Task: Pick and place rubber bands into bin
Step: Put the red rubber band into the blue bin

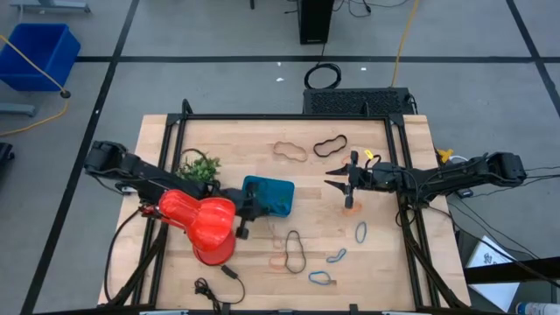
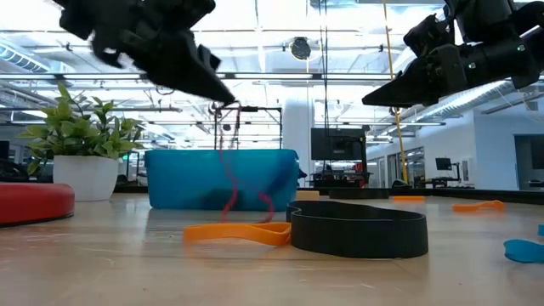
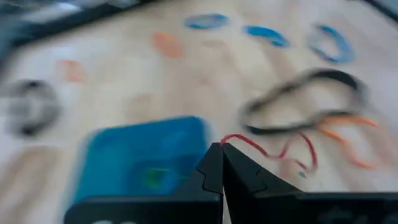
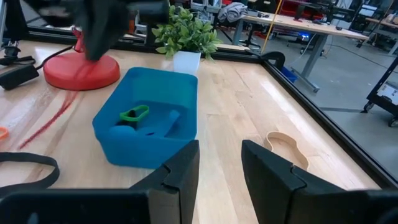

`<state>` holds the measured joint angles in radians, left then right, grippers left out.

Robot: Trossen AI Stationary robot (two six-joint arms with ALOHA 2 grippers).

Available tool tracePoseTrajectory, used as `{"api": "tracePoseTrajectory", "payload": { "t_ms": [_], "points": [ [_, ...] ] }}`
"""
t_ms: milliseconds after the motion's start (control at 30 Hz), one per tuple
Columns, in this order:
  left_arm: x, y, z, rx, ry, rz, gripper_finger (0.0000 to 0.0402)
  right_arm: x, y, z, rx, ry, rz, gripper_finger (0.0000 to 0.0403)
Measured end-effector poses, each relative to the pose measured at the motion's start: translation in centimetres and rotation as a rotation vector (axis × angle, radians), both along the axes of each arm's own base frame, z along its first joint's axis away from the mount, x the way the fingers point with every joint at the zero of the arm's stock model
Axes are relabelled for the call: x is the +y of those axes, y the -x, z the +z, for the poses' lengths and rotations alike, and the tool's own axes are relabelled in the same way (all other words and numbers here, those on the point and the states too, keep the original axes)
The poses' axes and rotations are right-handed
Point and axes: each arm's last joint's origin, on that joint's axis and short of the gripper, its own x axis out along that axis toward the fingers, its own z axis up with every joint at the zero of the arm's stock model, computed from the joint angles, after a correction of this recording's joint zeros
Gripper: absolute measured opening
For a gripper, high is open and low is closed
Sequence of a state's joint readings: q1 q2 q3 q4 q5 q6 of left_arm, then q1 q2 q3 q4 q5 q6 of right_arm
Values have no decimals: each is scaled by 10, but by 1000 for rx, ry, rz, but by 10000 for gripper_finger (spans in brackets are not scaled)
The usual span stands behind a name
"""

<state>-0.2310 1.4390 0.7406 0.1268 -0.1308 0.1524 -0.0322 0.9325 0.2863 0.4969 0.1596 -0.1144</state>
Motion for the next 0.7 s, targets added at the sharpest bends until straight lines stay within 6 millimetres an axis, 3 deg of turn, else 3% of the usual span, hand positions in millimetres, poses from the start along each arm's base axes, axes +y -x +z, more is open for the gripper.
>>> {"api": "tracePoseTrajectory", "payload": {
  "t_ms": [133,433,567,700],
  "points": [
    [8,5,17,-78,-63,109,3,0,0,0,0,2,0,114],
    [18,17,53,-247,-40,142,2,0,0,0,0,3,0,114],
    [22,20,59,-273,-65,180,2,0,0,0,0,3,0,114],
    [26,21,53,-214,-112,182,3,0,0,0,0,2,1,114]
  ]
}}
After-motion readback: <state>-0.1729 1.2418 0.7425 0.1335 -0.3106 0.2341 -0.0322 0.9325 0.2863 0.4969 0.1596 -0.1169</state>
